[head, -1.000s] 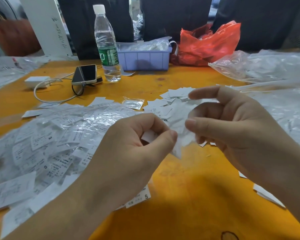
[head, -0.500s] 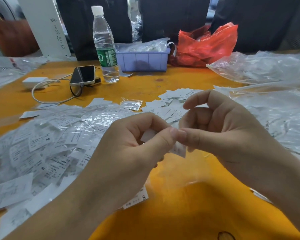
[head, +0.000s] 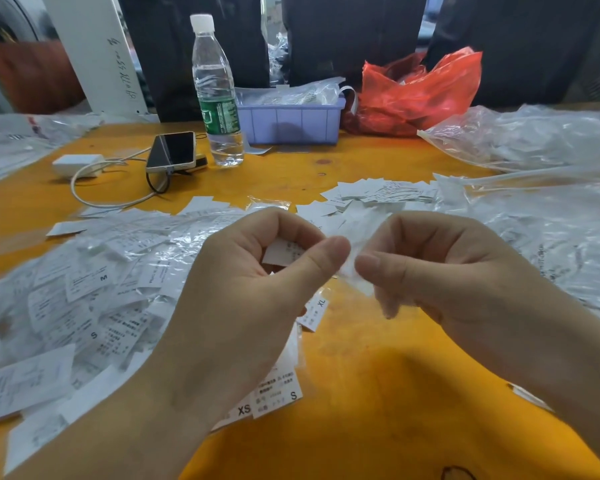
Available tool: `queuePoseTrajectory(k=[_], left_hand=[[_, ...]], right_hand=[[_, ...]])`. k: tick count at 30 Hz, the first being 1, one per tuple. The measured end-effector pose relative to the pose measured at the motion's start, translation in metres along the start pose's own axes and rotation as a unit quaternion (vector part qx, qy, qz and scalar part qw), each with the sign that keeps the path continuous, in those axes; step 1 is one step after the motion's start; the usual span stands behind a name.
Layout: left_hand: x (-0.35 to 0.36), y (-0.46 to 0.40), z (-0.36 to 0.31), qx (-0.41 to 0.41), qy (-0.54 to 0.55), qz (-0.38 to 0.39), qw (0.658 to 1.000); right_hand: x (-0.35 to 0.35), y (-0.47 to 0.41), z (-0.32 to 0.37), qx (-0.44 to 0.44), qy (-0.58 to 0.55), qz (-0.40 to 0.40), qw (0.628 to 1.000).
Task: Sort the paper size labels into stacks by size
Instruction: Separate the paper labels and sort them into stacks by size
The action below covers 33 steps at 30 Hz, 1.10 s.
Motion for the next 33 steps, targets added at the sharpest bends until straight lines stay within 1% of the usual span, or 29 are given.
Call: queuePoseTrajectory(k=[2, 9, 13, 17, 26, 33], left_hand=[[-0.003, -0.002, 0.003, -0.008, 0.019, -0.008, 1.0], [-0.009, -0.004, 0.005, 0.0, 0.019, -0.042, 0.999], [-0.01, -0.003, 0.002, 0.013, 0.013, -0.052, 0.998], [-0.007, -0.003, -0.001, 0.015, 0.009, -0.043, 0.999], [-0.003, -0.002, -0.003, 0.018, 0.009, -0.016, 1.0], [-0.007, -0.002, -0.004, 0.02, 0.015, -0.037, 0.999]], right_hand=[[-0.003, 0.0, 0.001, 0.002, -0.022, -0.003, 1.0], [0.002, -0.001, -0.002, 0.046, -0.089, 0.044, 0.994], [0.005, 0.0, -0.007, 0.072, -0.099, 0.068, 0.99], [0.009, 0.002, -0.009, 0.083, -0.085, 0.097, 0.988], [0.007, 0.002, -0.008, 0.066, -0.09, 0.075, 0.991], [0.003, -0.001, -0.007, 0.052, -0.069, 0.054, 0.995]])
Point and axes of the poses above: each hand's wrist, its own y-axis away from the middle knuckle, its own x-axis out of the palm, z = x × y, the point moved 6 cm from there along -y, towards the middle knuckle, and after that the axes turned 1 degree about -x, right-handed, at the moved point
